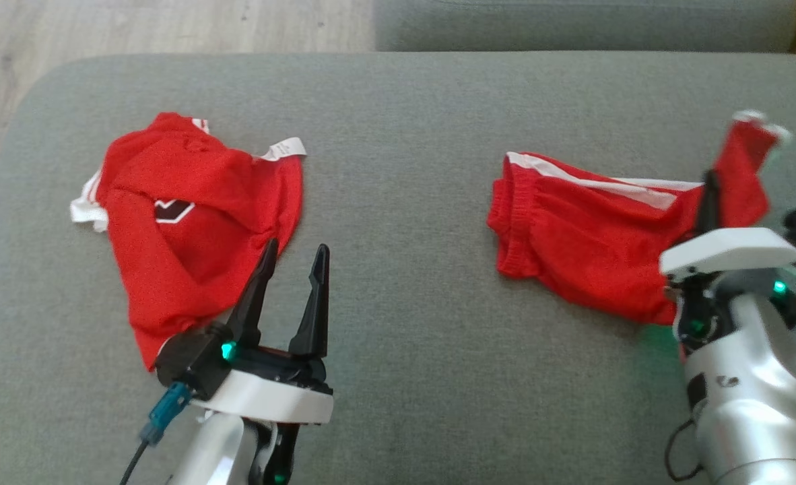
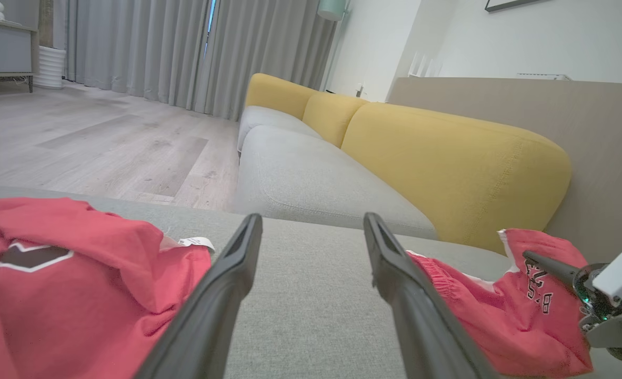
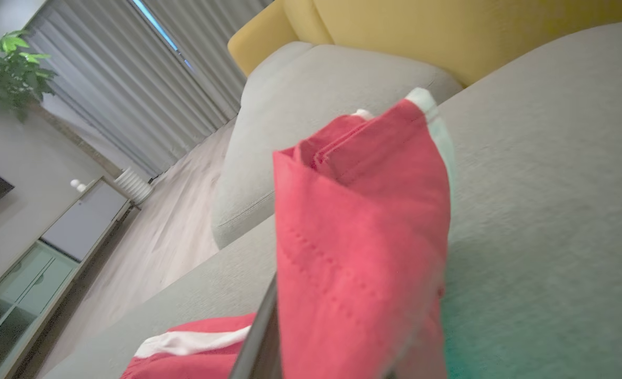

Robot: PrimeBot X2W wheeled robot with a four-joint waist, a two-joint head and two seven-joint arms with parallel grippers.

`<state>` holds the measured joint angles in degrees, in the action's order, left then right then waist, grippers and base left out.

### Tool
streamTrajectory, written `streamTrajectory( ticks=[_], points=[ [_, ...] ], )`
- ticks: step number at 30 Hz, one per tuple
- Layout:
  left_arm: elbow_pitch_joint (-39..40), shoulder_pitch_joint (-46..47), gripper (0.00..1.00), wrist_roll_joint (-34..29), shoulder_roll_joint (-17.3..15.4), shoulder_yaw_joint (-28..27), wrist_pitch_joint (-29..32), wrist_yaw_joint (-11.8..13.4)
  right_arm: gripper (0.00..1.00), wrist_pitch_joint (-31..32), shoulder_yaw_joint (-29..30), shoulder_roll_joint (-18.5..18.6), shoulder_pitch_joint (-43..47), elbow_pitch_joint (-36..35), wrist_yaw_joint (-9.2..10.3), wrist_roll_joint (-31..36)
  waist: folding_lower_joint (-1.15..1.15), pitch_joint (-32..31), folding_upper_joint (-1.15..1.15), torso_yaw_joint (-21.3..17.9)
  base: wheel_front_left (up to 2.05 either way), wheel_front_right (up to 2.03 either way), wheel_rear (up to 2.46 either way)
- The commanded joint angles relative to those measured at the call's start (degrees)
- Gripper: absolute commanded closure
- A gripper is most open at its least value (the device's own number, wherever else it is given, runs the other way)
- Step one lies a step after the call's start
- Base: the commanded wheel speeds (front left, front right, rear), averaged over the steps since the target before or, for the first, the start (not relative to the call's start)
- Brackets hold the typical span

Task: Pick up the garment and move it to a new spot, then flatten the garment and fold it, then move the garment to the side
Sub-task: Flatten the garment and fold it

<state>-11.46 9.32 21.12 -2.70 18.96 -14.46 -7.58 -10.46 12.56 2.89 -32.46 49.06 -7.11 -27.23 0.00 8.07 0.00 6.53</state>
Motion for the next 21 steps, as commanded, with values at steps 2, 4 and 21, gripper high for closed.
streamTrajectory(
  ticks=[2,4,21],
  points=[
    [1.3,1.6,0.00,-0.1,-0.4,-1.9,-0.5,0.1,1.00,-1.0,-5.3,0.0,-2.5,-1.7,-0.37,-2.2,0.00,-0.7,0.00,1.0,0.00,0.00,0.00],
    [1.2,1.4,0.00,-0.1,-0.4,-1.9,-0.5,0.1,1.00,-1.3,-8.6,0.0,-2.3,-2.0,-0.37,-4.1,0.00,-1.0,0.00,1.7,0.00,0.00,0.00],
    [0.6,-0.1,0.00,0.0,-0.4,-2.9,-0.5,0.1,1.00,-2.6,-30.7,0.0,0.9,-2.1,-0.37,-13.3,0.00,-3.1,0.00,5.5,0.00,0.00,0.00]
  ],
)
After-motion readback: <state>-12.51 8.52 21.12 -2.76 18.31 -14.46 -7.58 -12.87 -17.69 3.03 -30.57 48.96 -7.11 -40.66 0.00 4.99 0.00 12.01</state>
